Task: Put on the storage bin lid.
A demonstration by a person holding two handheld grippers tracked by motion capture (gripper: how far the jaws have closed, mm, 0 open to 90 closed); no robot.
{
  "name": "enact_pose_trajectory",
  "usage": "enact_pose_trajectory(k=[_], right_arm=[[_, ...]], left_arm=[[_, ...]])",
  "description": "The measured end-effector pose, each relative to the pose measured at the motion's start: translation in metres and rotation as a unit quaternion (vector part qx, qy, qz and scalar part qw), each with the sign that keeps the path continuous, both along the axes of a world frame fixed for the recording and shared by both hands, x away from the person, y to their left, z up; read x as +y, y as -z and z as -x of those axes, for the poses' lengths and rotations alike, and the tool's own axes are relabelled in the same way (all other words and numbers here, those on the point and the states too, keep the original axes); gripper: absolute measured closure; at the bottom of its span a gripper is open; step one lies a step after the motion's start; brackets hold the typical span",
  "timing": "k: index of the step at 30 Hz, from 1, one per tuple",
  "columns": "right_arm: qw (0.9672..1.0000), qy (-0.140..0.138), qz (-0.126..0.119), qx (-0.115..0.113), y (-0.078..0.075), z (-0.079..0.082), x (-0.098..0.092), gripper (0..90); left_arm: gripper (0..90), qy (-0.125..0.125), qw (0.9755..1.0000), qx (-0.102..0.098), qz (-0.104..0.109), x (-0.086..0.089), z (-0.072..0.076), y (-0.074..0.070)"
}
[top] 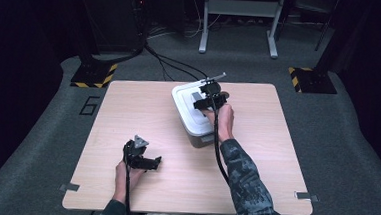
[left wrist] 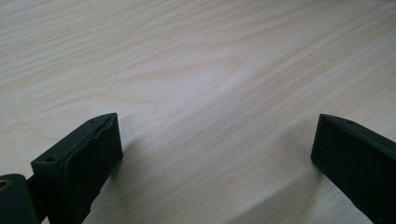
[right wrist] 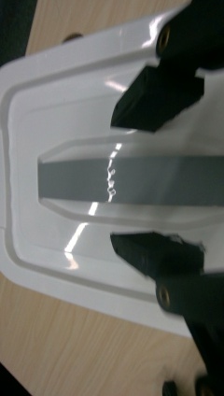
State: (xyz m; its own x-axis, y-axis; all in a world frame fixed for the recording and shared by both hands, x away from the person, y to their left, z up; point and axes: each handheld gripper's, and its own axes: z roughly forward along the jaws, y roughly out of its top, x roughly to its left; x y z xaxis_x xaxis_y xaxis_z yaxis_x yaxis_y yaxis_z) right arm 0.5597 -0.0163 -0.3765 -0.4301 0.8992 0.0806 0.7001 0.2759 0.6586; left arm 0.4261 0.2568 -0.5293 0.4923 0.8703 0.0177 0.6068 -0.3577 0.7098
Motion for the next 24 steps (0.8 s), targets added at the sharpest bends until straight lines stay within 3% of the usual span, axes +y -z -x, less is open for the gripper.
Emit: enact_pose_trajectory(k=[1, 3, 7, 14, 16, 24], right_arm=[[1.0000, 0.002, 0.007, -0.006, -0.001, 0.001, -0.001, 24.9], [0.9999, -0.005, -0.001, -0.010, -0.002, 0.003, -0.005, 16.4], [0.9995, -0.012, -0.015, -0.024, -0.007, 0.011, -0.016, 9.6], [0.9981, -0.027, -0.021, -0.052, -0.016, 0.031, -0.040, 5.4], [0.9973, -0.029, -0.017, -0.066, -0.016, 0.044, -0.056, 4.9], [0.9956, -0.023, -0.016, -0.090, 0.001, 0.081, -0.097, 3.1]], left_arm=[[1.7, -0.002, 1.0000, 0.001, 0.002, 0.000, 0.000, 0.000], [1.7, -0.002, 1.0000, 0.001, 0.002, 0.000, 0.000, 0.000], [1.7, -0.004, 1.0000, 0.000, 0.004, -0.001, 0.000, 0.000], [1.7, -0.002, 1.0000, 0.002, 0.001, 0.000, 0.000, 0.000], [1.6, -0.003, 1.0000, 0.003, 0.003, 0.000, 0.000, 0.000], [1.6, -0.002, 1.0000, 0.001, 0.002, 0.000, 0.000, 0.000]])
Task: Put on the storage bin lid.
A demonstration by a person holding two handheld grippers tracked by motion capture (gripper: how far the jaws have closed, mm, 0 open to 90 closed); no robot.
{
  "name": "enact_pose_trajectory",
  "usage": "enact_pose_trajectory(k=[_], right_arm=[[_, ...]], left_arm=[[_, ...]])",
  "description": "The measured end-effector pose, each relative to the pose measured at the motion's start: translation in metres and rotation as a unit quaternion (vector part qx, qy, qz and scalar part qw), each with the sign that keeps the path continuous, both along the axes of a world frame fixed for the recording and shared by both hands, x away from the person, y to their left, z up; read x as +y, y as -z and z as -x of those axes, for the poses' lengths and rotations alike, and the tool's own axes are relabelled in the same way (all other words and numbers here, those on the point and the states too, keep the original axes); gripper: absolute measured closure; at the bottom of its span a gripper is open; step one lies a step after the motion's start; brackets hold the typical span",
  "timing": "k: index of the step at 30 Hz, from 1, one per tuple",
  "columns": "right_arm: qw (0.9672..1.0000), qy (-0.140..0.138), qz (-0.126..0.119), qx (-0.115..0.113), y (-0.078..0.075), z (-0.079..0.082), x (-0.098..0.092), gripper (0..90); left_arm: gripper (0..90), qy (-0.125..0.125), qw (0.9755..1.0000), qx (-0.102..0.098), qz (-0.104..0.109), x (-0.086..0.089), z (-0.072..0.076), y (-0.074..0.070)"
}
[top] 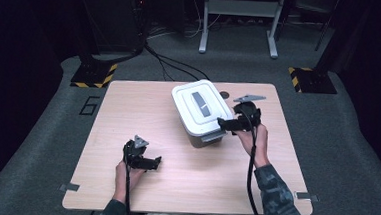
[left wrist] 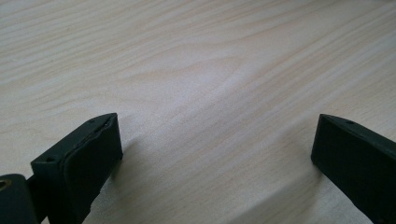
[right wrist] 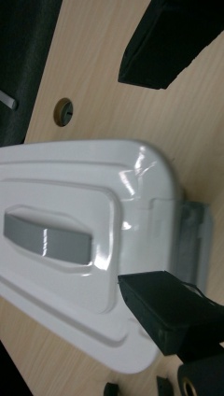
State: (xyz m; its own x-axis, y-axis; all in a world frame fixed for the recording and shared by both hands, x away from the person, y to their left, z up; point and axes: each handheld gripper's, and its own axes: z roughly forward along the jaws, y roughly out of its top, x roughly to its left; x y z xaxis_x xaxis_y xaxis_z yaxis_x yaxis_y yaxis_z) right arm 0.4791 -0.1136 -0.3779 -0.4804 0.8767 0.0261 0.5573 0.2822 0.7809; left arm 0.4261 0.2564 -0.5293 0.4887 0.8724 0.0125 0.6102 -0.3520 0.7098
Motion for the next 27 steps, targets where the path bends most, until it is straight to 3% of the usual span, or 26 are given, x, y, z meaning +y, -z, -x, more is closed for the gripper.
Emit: enact_pose_trajectory(k=[5, 9, 16, 20, 23, 27], right_arm=[[0.9999, 0.012, -0.002, -0.008, 0.028, 0.025, -0.028, 2.8], [0.9993, 0.031, 0.017, 0.007, 0.061, 0.041, -0.048, 1.7], [0.9977, 0.054, 0.011, 0.040, 0.130, 0.065, -0.080, 0.6], [0.9969, 0.059, 0.017, 0.050, 0.149, 0.073, -0.089, 0.0], [0.9972, 0.065, 0.021, 0.030, 0.149, 0.078, -0.090, 0.0], [0.9968, 0.063, 0.032, 0.039, 0.151, 0.077, -0.089, 0.0]], left_arm=[[1.6, -0.001, 1.0000, 0.000, 0.000, 0.000, 0.000, 0.000], [1.6, -0.001, 1.0000, 0.001, 0.001, 0.000, 0.000, 0.000], [1.6, 0.000, 1.0000, 0.000, 0.000, 0.000, 0.000, 0.000], [1.6, -0.001, 1.0000, 0.001, 0.001, 0.000, 0.000, 0.000], [1.6, -0.001, 1.0000, 0.001, 0.001, 0.000, 0.000, 0.000], [1.6, -0.001, 1.0000, 0.001, 0.000, 0.000, 0.000, 0.000]])
